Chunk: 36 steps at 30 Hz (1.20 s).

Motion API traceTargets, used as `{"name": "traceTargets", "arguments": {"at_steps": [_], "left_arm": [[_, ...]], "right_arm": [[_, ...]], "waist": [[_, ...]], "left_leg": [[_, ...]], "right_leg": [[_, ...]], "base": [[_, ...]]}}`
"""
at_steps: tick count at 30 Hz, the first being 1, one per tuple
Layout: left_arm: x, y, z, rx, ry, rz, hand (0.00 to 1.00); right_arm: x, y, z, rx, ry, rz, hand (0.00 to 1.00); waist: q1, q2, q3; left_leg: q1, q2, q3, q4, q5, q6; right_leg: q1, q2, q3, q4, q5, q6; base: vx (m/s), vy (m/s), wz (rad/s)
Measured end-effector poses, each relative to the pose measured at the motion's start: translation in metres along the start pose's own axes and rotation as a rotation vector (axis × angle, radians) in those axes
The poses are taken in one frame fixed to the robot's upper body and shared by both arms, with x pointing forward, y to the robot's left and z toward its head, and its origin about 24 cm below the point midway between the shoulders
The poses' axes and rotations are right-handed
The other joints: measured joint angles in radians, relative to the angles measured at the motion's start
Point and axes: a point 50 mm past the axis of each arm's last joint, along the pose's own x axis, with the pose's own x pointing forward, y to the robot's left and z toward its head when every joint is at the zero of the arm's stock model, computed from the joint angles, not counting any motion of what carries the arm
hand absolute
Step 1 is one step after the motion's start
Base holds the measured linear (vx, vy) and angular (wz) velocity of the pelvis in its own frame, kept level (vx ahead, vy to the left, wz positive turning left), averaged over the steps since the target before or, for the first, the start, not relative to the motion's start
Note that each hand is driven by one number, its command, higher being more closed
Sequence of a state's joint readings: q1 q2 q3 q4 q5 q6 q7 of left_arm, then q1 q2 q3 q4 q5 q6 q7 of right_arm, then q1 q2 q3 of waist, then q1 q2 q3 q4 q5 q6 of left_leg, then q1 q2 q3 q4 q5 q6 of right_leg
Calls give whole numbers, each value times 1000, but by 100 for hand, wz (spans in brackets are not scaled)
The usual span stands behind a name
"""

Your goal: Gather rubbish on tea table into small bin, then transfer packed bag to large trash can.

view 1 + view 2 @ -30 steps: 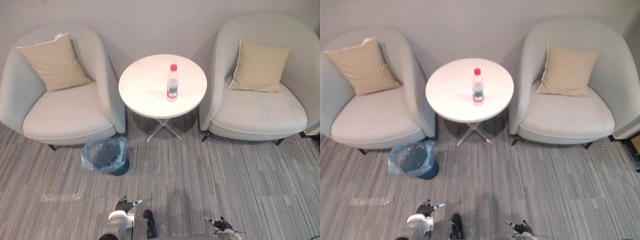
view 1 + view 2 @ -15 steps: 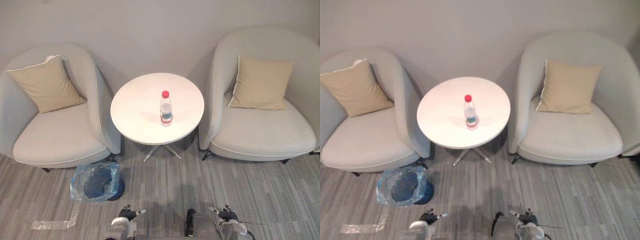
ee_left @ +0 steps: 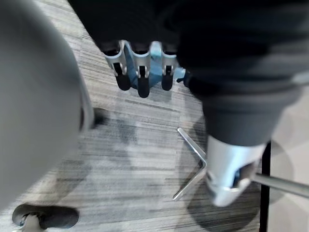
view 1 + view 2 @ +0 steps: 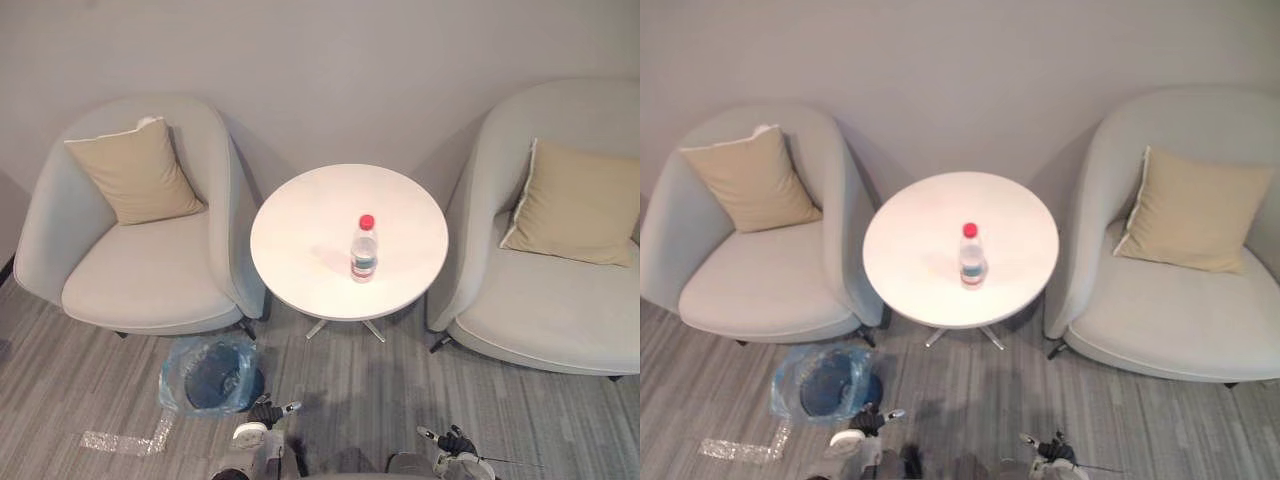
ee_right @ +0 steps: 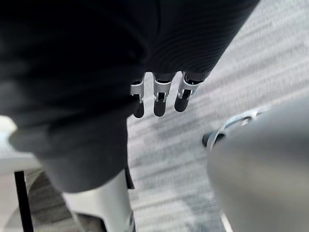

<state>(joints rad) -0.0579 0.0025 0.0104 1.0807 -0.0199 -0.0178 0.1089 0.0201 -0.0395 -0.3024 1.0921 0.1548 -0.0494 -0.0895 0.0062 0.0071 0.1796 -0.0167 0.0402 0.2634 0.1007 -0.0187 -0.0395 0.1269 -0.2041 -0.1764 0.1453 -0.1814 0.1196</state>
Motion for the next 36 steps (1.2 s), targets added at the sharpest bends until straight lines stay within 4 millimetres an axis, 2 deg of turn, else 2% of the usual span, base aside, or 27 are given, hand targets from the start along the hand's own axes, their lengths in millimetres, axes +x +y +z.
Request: {"name": "traceTargets", "arguments": {"at_steps": [2, 3, 5, 6, 8, 9, 10, 12, 13, 14, 15, 16, 18, 20, 22, 25, 33, 34, 36], "left_arm": [[1, 7, 1, 5, 2, 15, 0], [1, 8, 1, 7, 2, 18, 0], [1, 8, -2, 12, 12, 17, 0], [0, 8, -5, 19, 21, 15, 0], [0, 13, -12, 74, 51, 17, 0], [0, 14, -14, 101, 61, 14, 0], [0, 14, -14, 102, 61, 15, 0], [0, 15, -14, 100, 62, 16, 0], [0, 15, -14, 99, 62, 18, 0], [-1, 17, -15, 100, 63, 23, 0], [0, 18, -15, 95, 66, 28, 0], [-1, 11, -17, 83, 71, 11, 0], [-2, 2, -18, 30, 74, 1, 0], [-2, 1, -19, 13, 82, 3, 0], [-2, 2, -22, 10, 89, 4, 0], [-2, 3, -20, 31, 83, 7, 0], [-1, 18, -20, 158, 75, 43, 0], [-1, 22, -21, 174, 80, 50, 0], [-2, 24, -23, 184, 82, 52, 0]], "right_arm": [[-1, 5, -6, 3, 21, 11, 0], [-1, 7, -7, 0, 26, 15, 0], [-1, 6, -6, -17, 21, 17, 0], [0, 2, 0, -42, 4, 10, 0], [1, 5, 5, -43, -22, 18, 0], [1, 5, 6, -46, -23, 20, 0], [1, 5, 7, -46, -24, 21, 0], [2, 7, 11, -46, -39, 28, 0], [2, 7, 12, -47, -40, 28, 0], [2, 7, 10, -48, -34, 29, 0], [1, 8, 8, -49, -24, 33, 0], [3, 2, 11, -61, -32, 17, 0], [4, -6, 13, -61, -25, -2, 0], [4, -7, 11, -66, -15, -7, 0], [3, -8, 9, -69, -11, -11, 0], [3, -7, 10, -112, -15, -14, 0], [3, 14, 18, -314, -80, 13, 0], [5, 11, 27, -306, -91, -5, 0], [6, -10, 63, -383, -211, -53, 0]], "waist": [[5, -33, -8], [8, -38, -11], [12, -31, -9], [20, -15, -12], [-9, -15, -10], [-15, -20, -14], [-15, -19, -13], [-20, -2, -5], [-21, 2, -3], [-20, -9, -9], [-22, -20, -12], [-13, 18, -16], [-8, 54, -15], [-8, 57, -15], [-8, 54, -18], [-8, 53, -27], [3, 20, -37], [-1, 16, -35], [7, 16, -38]], "left_leg": [[3, -30, 15, 10, -32, 17], [15, -41, 31, 8, -50, 23], [64, -49, 55, -16, -90, 22], [98, -48, 80, -35, -97, 17], [145, -51, 84, -29, -112, 32], [168, -50, 79, -27, -118, 34], [173, -46, 72, -27, -118, 34], [174, -15, 31, -15, -118, 34], [175, -2, 6, -8, -118, 33], [176, -8, -13, -8, -120, 26], [186, -14, -46, -12, -130, 0], [192, 12, -67, -26, -130, -8], [203, 40, -81, -28, -121, -22], [222, 51, -91, -27, -112, -34], [232, 61, -116, -26, -112, -33], [205, 63, -147, -27, -111, -34], [155, 13, -220, -11, -107, -29], [154, 10, -231, -12, -106, -27], [157, 6, -240, -27, -106, -27]], "right_leg": [[13, -29, 10, -11, 1, 4], [12, -42, 26, 0, 1, 4], [-33, -57, 64, 121, -3, 9], [-114, -61, 99, 291, -4, 13], [-211, -71, 120, 524, -33, 41], [-241, -71, 80, 580, -78, 17], [-255, -65, 59, 581, -98, -1], [-284, -14, 37, 491, -124, -30], [-282, 14, 51, 384, -107, -39], [-278, 23, 66, 291, -45, -49], [-267, 33, 79, 251, 15, -52], [-256, 61, 80, 236, 21, -60], [-217, 88, 68, 191, 24, -65], [-174, 102, 63, 156, 29, -72], [-130, 113, 43, 107, 39, -82], [-110, 119, 16, 35, 76, -74], [-37, 86, -26, -158, 197, -48], [-26, 83, -35, -171, 206, -46], [-18, 82, -36, -196, 224, -43]], "base": [[186, 175, 2], [239, 228, -25], [195, 201, -58], [170, 144, -66], [233, 73, -16], [205, -2, 24], [258, -37, 31], [226, -126, 45], [248, -217, 56], [204, -202, 60], [228, -194, 35], [243, -178, 18], [228, -175, -3], [131, -115, -1], [88, -65, 17], [15, 2, 29], [-40, 64, 19], [-104, 39, 25], [-101, 25, 20]]}}
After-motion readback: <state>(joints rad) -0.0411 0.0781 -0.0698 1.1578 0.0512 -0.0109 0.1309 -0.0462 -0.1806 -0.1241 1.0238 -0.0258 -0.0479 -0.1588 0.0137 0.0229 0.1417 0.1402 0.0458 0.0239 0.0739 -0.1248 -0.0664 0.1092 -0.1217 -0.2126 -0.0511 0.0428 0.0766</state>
